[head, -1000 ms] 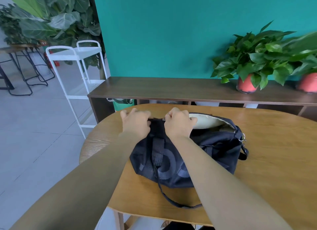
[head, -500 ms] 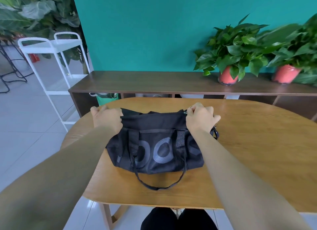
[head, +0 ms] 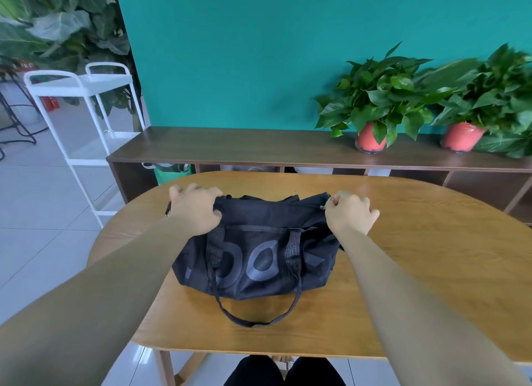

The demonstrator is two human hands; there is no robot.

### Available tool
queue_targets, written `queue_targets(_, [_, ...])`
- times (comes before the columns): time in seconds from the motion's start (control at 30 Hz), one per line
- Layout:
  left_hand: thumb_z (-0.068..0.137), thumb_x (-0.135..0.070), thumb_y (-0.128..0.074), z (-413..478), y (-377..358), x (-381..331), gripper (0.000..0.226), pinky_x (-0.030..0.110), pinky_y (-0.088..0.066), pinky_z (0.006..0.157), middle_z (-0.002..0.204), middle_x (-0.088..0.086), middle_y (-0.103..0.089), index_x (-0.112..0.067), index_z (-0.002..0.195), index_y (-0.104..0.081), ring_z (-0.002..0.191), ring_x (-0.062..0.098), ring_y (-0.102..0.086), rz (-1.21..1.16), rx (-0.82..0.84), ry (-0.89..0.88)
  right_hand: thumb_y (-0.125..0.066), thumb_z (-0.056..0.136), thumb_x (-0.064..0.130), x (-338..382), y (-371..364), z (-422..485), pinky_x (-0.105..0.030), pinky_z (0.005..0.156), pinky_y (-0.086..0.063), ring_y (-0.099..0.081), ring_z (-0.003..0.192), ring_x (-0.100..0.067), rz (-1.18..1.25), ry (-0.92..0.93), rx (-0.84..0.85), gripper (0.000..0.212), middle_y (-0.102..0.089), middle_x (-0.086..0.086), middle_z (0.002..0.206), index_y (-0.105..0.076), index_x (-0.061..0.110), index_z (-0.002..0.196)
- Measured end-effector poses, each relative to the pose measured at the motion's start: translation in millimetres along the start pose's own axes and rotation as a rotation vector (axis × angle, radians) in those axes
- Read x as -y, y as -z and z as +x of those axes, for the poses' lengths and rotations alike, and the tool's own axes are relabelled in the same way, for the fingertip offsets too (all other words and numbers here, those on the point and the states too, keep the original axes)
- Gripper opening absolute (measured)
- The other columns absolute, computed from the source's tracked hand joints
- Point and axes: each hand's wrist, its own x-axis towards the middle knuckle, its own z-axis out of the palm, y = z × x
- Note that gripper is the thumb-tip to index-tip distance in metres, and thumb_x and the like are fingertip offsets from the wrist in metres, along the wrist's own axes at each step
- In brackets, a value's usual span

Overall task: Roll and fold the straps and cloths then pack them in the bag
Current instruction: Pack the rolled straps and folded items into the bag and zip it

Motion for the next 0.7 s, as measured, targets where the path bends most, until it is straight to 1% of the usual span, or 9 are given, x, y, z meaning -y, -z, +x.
queue_targets(0.03, [0.088,-0.029,-0.048,1,-1,-3,0.047,0.046,-0.018,0.102,0.120,-0.006,-0.059,-0.032,0.134,-0.044,0.124,0.021,-0.037,0.004,0.023,-0.038,-0.048,0.090,0.022,0,2,-1,-0.037,0.081,-0.024,-0.044,0.107,-0.024,0.014,0.008,-0.004,0.021,-0.064,0.000,0.097,-0.061,0.022,0.107])
queue_targets(0.13, [0.086,-0.027,-0.051,6,-4,-4,0.052,0.048,-0.017,0.104,0.121,-0.006,-0.058,-0.032,0.137,-0.041,0.123,0.021,-0.038,0.041,0.086,-0.070,-0.055,0.081,0.026,3,5,-5,-0.042,0.094,-0.026,-0.037,0.121,-0.024,-0.021,0.155,0.030,0.052,-0.056,0.001,0.123,-0.046,0.022,0.132])
queue_targets(0.2, [0.086,-0.026,-0.053,9,-6,-4,0.050,0.050,-0.017,0.105,0.121,-0.005,-0.058,-0.031,0.134,-0.043,0.121,0.021,-0.040,0.064,0.097,-0.062,-0.058,0.077,0.029,6,2,-8,-0.045,0.101,-0.021,-0.028,0.128,-0.023,-0.145,0.338,0.116,0.067,-0.049,0.002,0.133,-0.035,0.022,0.140])
queue_targets(0.27, [0.085,-0.024,-0.054,12,-7,-4,0.048,0.049,-0.016,0.105,0.120,-0.005,-0.058,-0.032,0.132,-0.046,0.120,0.021,-0.040,0.084,0.099,-0.057,-0.059,0.076,0.029,8,-4,-9,-0.049,0.106,-0.016,-0.022,0.133,-0.025,-0.305,0.451,0.202,0.073,-0.047,0.001,0.136,-0.029,0.020,0.142])
queue_targets(0.37, [0.086,-0.023,-0.054,15,-11,-2,0.041,0.049,-0.015,0.106,0.117,-0.006,-0.058,-0.031,0.126,-0.051,0.117,0.021,-0.041,0.117,0.095,-0.051,-0.059,0.081,0.027,10,-14,-8,-0.053,0.107,-0.016,-0.024,0.133,-0.028,-0.514,0.467,0.223,0.064,-0.051,-0.003,0.130,-0.032,0.016,0.138])
queue_targets(0.47, [0.089,-0.026,-0.054,16,-16,0,0.025,0.049,-0.014,0.107,0.108,-0.005,-0.059,-0.028,0.114,-0.056,0.112,0.020,-0.045,0.142,0.096,-0.035,-0.056,0.084,0.022,12,-17,-8,-0.053,0.106,-0.019,-0.031,0.123,-0.029,-0.590,0.481,0.168,0.037,-0.054,-0.003,0.121,-0.051,0.018,0.120])
queue_targets(0.53, [0.092,-0.029,-0.053,15,-18,1,0.020,0.050,-0.014,0.108,0.105,-0.005,-0.060,-0.028,0.111,-0.056,0.110,0.020,-0.047,0.137,0.102,-0.021,-0.054,0.086,0.019,12,-18,-6,-0.052,0.105,-0.020,-0.033,0.119,-0.028,-0.600,0.477,0.151,0.023,-0.055,-0.002,0.116,-0.059,0.022,0.109])
queue_targets(0.63, [0.093,-0.031,-0.052,14,-19,1,0.016,0.049,-0.014,0.109,0.105,-0.005,-0.060,-0.027,0.108,-0.055,0.109,0.020,-0.048,0.115,0.080,-0.013,-0.051,0.087,0.016,8,-19,-1,-0.050,0.105,-0.019,-0.033,0.118,-0.025,-0.560,0.439,0.148,0.020,-0.058,0.002,0.108,-0.062,0.025,0.102])
queue_targets(0.7, [0.093,-0.033,-0.051,13,-17,3,0.012,0.048,-0.014,0.110,0.099,-0.005,-0.059,-0.026,0.103,-0.052,0.107,0.020,-0.050,0.097,0.076,-0.007,-0.050,0.086,0.013,7,-19,0,-0.050,0.105,-0.017,-0.034,0.120,-0.023,-0.533,0.421,0.147,0.021,-0.062,0.005,0.098,-0.062,0.025,0.099])
